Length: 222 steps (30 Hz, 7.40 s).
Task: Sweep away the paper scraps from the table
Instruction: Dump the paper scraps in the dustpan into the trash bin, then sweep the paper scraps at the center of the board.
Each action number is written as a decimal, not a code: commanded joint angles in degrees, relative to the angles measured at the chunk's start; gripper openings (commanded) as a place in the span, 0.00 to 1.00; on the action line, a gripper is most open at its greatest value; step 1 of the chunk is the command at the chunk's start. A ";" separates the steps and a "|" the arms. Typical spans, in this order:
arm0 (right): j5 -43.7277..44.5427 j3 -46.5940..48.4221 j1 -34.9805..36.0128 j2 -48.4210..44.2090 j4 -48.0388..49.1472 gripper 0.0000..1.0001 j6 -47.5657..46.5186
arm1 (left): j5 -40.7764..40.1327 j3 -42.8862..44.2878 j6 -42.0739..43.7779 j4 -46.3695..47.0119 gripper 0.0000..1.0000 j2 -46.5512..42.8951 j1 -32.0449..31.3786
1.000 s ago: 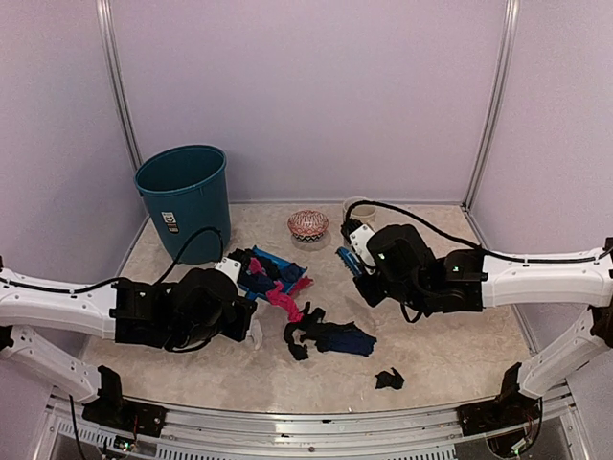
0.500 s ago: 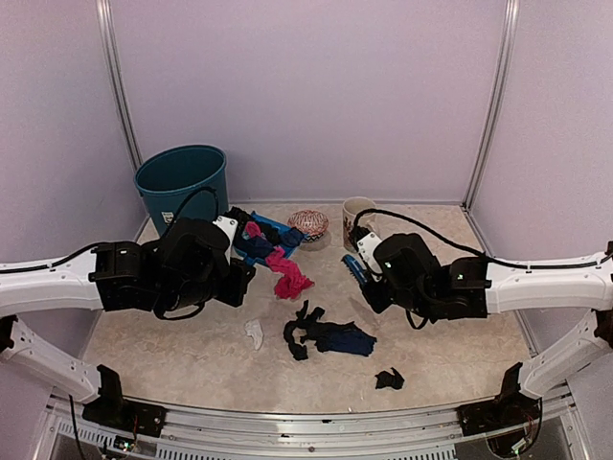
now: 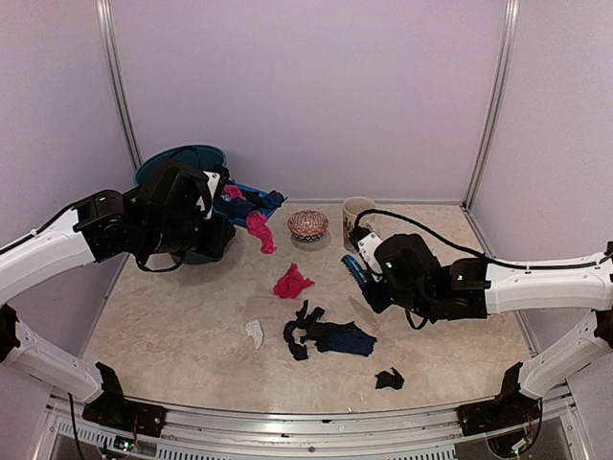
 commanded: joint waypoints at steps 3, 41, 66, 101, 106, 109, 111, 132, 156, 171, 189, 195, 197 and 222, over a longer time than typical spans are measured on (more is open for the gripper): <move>-0.81 -0.96 -0.60 -0.55 2.07 0.00 0.67 | 2.24 6.42 5.18 -4.86 0.00 0.77 7.72; -3.22 -3.96 -2.00 -0.84 5.90 0.00 -0.71 | -9.53 28.97 17.16 -8.28 0.00 22.06 31.93; -3.75 -6.65 -2.53 -6.86 5.27 0.00 0.02 | -52.35 12.78 63.66 21.75 0.00 21.77 22.83; -7.58 -11.31 -2.76 -13.37 7.25 0.00 1.57 | -48.48 -3.79 103.21 64.43 0.00 16.59 25.10; -7.82 -11.69 -2.76 -14.85 7.04 0.00 2.25 | -46.26 -2.45 95.42 58.22 0.00 14.98 25.77; -7.96 -12.10 -2.83 -15.86 7.41 0.00 2.43 | -42.46 1.69 82.16 45.83 0.00 13.82 26.30; -7.89 -12.22 -2.88 -16.01 7.68 0.00 2.76 | -39.77 3.26 75.82 40.98 0.00 13.03 26.60; -10.17 -13.09 -3.23 -15.06 10.78 0.00 4.13 | 0.89 1.68 38.67 23.11 0.00 -3.45 27.94; -36.04 4.38 3.67 8.70 23.62 0.00 23.92 | 16.99 -6.23 10.09 5.18 0.00 -17.50 12.25; -40.76 17.76 4.40 32.70 32.95 0.00 41.22 | 21.13 -9.23 10.47 2.35 0.00 -22.67 10.07; -31.34 3.55 0.54 27.55 29.71 0.00 46.55 | 22.73 -11.11 10.76 4.00 0.00 -23.30 8.29; -28.43 -7.25 -2.00 17.33 28.66 0.00 48.38 | 22.71 -11.55 10.40 5.81 0.00 -21.91 7.27; -27.50 -10.70 -2.48 14.04 27.77 0.00 49.05 | 22.42 -11.64 10.47 6.48 0.00 -21.25 6.97; -20.10 2.87 -6.89 6.91 26.74 0.00 42.24 | 19.42 -11.94 9.60 7.82 0.00 -17.38 1.85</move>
